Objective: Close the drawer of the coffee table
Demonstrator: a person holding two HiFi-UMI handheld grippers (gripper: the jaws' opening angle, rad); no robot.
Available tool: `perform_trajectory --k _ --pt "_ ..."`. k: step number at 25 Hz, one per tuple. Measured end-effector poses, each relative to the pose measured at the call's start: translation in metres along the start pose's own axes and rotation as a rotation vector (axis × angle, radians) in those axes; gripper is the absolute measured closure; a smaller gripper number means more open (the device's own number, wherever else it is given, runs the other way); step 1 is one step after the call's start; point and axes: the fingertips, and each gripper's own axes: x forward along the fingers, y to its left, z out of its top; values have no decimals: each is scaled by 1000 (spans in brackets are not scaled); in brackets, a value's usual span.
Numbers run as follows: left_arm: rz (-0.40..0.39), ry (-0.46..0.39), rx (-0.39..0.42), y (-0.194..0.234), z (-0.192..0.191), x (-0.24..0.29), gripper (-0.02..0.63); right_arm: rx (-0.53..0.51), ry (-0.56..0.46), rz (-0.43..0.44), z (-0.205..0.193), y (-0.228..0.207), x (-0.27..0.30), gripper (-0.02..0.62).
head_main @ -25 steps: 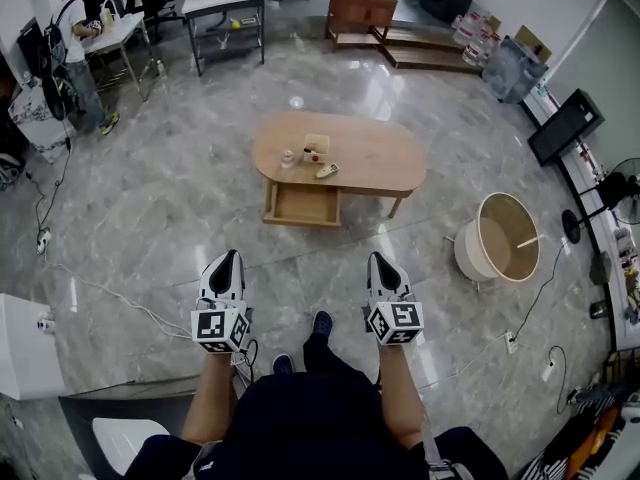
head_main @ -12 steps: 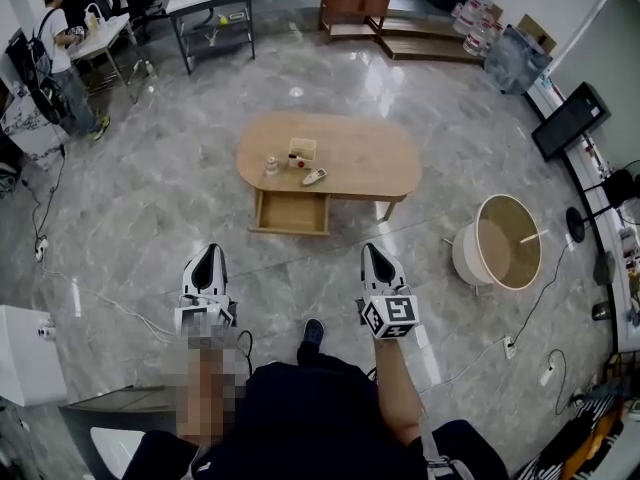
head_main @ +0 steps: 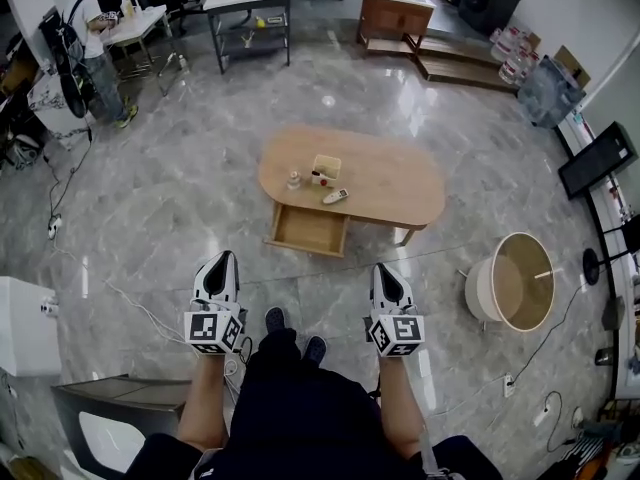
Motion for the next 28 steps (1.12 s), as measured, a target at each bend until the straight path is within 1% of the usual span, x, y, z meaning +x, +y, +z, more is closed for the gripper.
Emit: perform_trajectory --k 3,6,11,16,20,25,28 --pt "-6 13 2 7 -8 13 581 16 8 3 -2 -4 17 569" --pt "-16 20 -10 16 -15 28 581 52 18 -19 -7 -14 36 569" --pt "-25 19 -37 44 -23 60 581 31 19 -25 -6 -20 74 569" --pt "-43 45 -56 62 -39 102 581 18 44 -41 -14 -28 110 569" --pt "-65 60 -52 70 -63 128 581 -1 59 -53 -29 -37 134 569" --pt "-98 77 -67 80 -93 162 581 -19 68 -55 -52 -55 160 569" --pt "-116 79 -44 88 -115 182 581 -40 72 -74 -70 -69 178 569"
